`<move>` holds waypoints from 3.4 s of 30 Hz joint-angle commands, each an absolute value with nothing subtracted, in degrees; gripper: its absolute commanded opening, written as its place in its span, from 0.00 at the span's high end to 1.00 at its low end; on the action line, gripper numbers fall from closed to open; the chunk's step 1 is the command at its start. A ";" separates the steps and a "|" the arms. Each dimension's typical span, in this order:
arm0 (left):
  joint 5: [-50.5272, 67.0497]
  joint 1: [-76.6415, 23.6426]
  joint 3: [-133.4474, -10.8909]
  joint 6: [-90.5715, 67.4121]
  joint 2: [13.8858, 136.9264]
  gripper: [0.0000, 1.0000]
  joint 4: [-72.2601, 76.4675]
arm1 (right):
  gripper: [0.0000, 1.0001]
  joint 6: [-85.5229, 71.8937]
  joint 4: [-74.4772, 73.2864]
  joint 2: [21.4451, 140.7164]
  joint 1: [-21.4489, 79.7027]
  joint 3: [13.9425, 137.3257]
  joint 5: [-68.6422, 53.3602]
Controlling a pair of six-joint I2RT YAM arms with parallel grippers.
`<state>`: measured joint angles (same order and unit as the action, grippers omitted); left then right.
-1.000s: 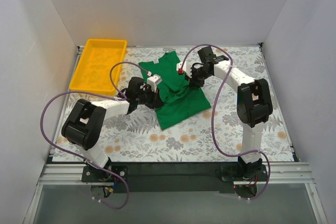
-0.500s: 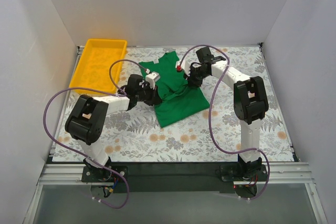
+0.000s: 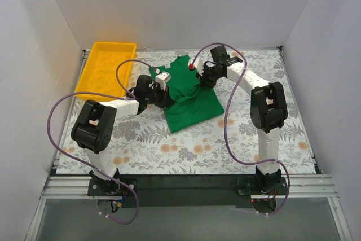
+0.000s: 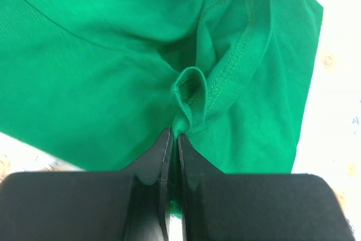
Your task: Fold and stack the t-shirts
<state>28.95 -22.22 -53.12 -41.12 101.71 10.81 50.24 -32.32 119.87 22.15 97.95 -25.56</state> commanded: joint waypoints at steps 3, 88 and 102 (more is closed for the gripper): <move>27.78 -21.01 -56.16 -40.25 103.88 1.00 11.16 | 0.99 47.81 -30.06 121.99 22.32 101.78 -24.96; 26.11 -17.14 -58.27 -70.05 109.08 0.97 13.71 | 0.90 28.65 -32.96 116.63 11.95 81.20 -53.25; 19.69 -17.14 -44.31 -58.62 77.30 0.65 14.85 | 0.90 11.97 -32.26 130.77 20.03 109.22 -52.94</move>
<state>21.87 -17.30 -48.60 -62.52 85.08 14.83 20.12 -32.58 126.39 18.28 103.61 -56.42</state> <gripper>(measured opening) 0.257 0.098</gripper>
